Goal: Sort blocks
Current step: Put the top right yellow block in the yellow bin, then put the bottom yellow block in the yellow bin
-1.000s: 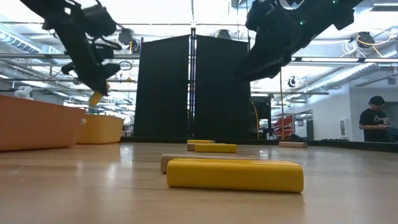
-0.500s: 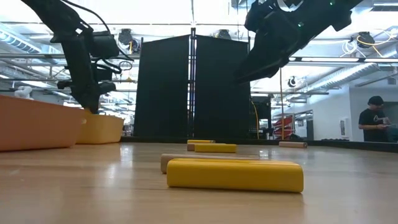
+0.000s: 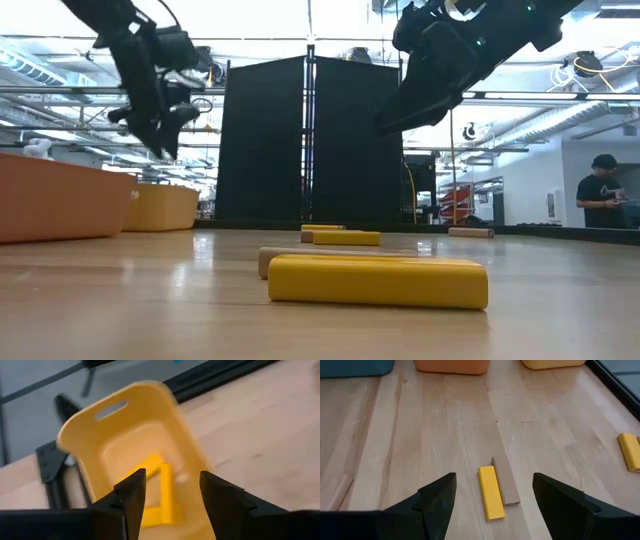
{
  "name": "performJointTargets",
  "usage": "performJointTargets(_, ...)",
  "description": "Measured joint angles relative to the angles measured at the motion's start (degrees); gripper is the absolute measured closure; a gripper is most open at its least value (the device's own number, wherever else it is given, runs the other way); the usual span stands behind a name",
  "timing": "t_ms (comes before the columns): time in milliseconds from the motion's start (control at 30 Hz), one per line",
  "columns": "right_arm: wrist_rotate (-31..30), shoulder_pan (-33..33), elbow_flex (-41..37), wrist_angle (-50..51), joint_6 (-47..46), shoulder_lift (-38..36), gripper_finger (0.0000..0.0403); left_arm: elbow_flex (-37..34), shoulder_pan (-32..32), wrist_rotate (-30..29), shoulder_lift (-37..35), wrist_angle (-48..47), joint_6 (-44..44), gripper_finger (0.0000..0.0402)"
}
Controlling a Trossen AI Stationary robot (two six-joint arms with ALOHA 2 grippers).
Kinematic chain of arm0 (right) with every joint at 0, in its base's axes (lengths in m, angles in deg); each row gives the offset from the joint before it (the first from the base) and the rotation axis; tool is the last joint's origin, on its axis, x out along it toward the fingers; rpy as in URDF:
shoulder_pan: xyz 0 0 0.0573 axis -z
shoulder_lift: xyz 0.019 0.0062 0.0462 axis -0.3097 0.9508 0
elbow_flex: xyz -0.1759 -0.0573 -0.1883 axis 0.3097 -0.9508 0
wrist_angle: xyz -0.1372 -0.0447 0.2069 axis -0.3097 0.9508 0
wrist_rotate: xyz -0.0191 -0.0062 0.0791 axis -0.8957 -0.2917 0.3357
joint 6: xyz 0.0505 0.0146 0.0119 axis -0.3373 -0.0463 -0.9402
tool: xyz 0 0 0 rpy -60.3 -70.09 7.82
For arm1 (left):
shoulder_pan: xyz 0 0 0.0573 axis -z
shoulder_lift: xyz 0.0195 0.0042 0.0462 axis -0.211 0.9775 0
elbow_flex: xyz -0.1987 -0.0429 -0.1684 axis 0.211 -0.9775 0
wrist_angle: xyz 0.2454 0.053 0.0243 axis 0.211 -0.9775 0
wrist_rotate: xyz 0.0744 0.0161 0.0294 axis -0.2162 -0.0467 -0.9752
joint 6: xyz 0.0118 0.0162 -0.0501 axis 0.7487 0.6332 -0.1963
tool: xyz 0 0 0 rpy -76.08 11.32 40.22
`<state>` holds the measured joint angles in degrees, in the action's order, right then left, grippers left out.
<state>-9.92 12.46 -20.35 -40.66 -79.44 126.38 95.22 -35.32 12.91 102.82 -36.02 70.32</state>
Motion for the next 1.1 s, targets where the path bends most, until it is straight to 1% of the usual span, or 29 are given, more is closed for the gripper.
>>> performJointTargets(133,0.0,0.0,0.0,-0.02,1.72,0.0,0.0147,3.18,3.1,6.51,-1.61,-0.15,-0.94,0.0217)
performJointTargets(200,0.0,-0.02,0.0,-0.09,2.42,0.0,0.0147,3.2,6.16,9.65,-3.07,1.34,-1.53,0.0217)
performJointTargets(267,0.0,-0.02,0.0,-0.09,2.49,0.0,0.0147,2.94,10.04,11.27,-4.68,3.47,-2.68,0.0217)
performJointTargets(333,0.0,-0.02,-0.01,-0.25,2.46,0.0,0.0147,2.9,14.69,11.32,-5.95,4.93,-4.33,0.0217)
performJointTargets(467,0.34,-0.02,-0.02,-0.35,-2.0,0.0,0.0147,2.85,25.27,11.18,-7.24,11.23,-6.38,0.0217)
performJointTargets(567,3.05,-0.02,-0.02,-0.41,-2.09,0.0,0.0147,2.85,33.67,8.22,-6.76,16.68,-5.69,0.0217)
performJointTargets(633,3.37,-0.28,-0.02,-0.74,-1.68,0.0,0.0147,2.0,39.32,4.77,-5.7,22.44,-4.23,0.0217)
performJointTargets(700,3.39,-0.55,-0.02,-1.31,-1.6,0.0,0.0147,-1.09,45.04,1.45,-4.37,29.51,-1.83,0.0217)
performJointTargets(733,3.41,-0.75,-0.02,-1.69,-1.6,0.0,0.0147,-3.34,47.64,0.43,-3.39,34.58,-0.35,0.0217)
performJointTargets(867,4.43,-2.32,-0.02,-2.12,-1.67,0.0,0.0147,-12.41,56.5,-0.23,1.43,57.6,4.57,0.0217)
performJointTargets(933,4.89,-3.85,-0.02,-2.1,-2.94,0.0,0.0147,-15.85,59.94,-0.35,3.74,65.81,5.42,0.0217)
performJointTargets(1033,4.75,-7.41,-0.02,-2.52,-8.43,0.86,0.0147,-18.21,63.73,-0.64,5.34,72.38,6.5,0.0217)
performJointTargets(1100,4.59,-11.02,-0.02,-2.45,-12.25,2.78,0.0147,-18.6,65.32,-0.69,5.36,72.39,8.11,0.0217)
